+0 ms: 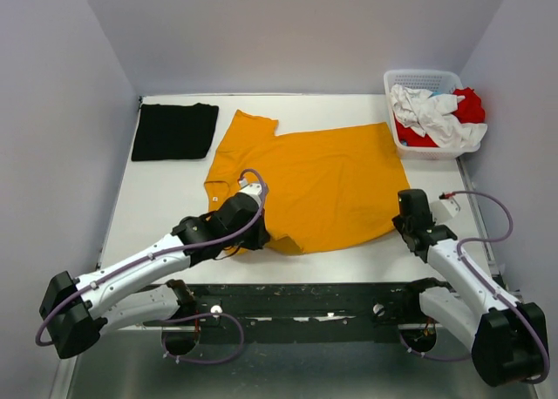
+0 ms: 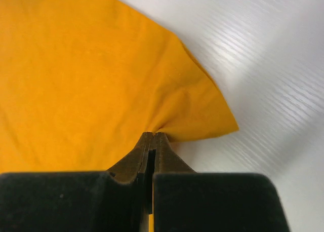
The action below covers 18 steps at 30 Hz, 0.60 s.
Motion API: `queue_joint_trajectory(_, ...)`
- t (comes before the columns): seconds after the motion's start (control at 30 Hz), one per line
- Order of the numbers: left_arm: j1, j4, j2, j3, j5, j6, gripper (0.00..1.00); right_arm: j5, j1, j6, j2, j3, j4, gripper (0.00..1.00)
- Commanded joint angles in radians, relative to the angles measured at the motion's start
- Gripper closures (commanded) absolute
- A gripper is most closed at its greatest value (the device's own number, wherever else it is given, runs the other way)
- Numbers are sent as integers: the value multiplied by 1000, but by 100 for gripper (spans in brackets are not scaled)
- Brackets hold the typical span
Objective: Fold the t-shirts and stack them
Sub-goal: Fold the flattened tshirt in 1/3 of the way
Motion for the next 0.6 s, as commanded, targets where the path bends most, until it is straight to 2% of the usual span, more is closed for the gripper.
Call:
queue_joint_trajectory(0.0, 76, 71, -14, 65, -74, 52, 100, -47, -8, -151, 87, 121, 64, 99)
queue_joint_trajectory(0.17, 156, 132, 37, 112, -90, 99, 100, -31, -7, -196, 254, 244, 68, 99)
queue_joint_trajectory(0.27, 229, 171, 87, 143, -47, 139, 100, 7, -8, -195, 331, 323, 55, 99)
queue_joint_trajectory(0.57, 360, 233, 209, 218, -12, 258, 100, 11, -7, -206, 479, 449, 103, 99)
